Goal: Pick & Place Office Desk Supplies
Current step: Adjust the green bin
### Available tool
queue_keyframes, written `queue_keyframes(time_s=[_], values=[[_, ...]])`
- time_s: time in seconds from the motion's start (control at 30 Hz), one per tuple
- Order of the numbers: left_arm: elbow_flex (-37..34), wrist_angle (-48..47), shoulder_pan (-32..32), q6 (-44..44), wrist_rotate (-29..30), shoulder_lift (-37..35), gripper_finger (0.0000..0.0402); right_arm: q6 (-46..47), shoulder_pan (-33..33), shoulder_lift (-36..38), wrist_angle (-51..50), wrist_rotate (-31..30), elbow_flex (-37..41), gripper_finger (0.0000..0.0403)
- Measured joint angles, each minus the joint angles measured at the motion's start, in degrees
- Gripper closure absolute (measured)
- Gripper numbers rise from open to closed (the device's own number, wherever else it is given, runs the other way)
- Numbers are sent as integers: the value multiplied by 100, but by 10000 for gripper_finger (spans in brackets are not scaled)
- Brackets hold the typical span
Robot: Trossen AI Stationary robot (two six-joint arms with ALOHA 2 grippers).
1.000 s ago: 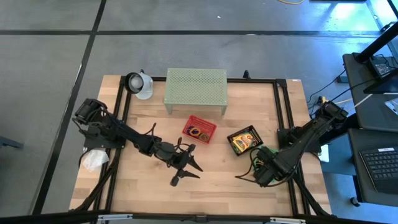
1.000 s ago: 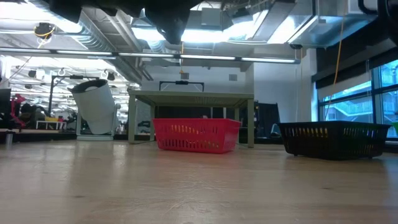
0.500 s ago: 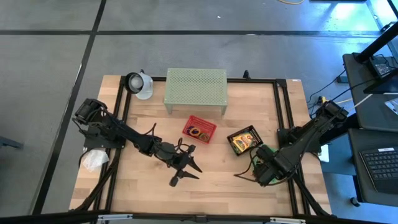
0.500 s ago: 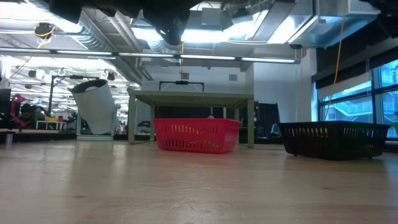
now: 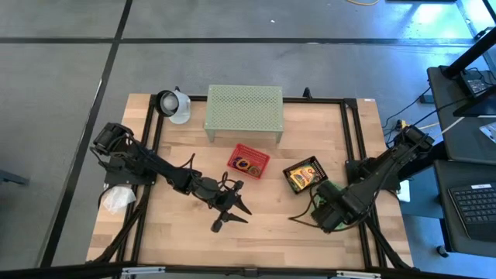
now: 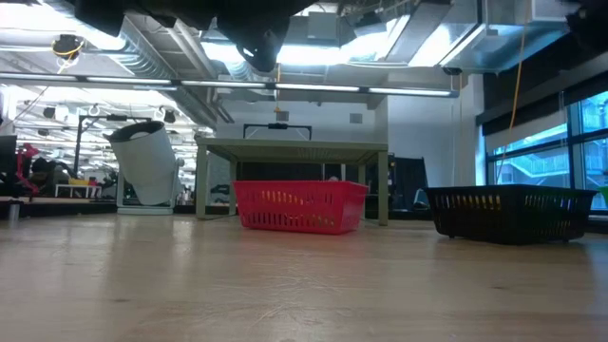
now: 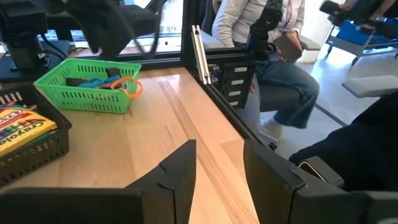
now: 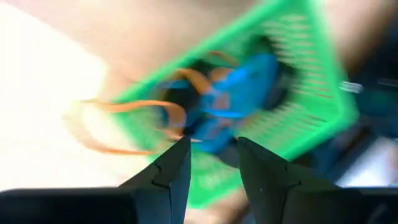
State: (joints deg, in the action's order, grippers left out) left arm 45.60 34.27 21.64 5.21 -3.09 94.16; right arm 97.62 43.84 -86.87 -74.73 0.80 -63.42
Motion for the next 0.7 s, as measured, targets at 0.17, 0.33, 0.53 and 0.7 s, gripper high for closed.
queue_keyframes(time_s=[0.17,0.33,0.53,0.7], values=[[0,-15,0,0,0,-1,274,-415,69,0,1121,-508,-177,270],[0,-55,1,2,0,-1,274,-1021,165,-170,1343,-914,-477,270],[0,-73,-1,2,2,1,274,-1864,253,-853,1074,-877,-903,270],[0,-75,1,2,1,1,274,-2344,342,-1661,358,-761,-1612,270]])
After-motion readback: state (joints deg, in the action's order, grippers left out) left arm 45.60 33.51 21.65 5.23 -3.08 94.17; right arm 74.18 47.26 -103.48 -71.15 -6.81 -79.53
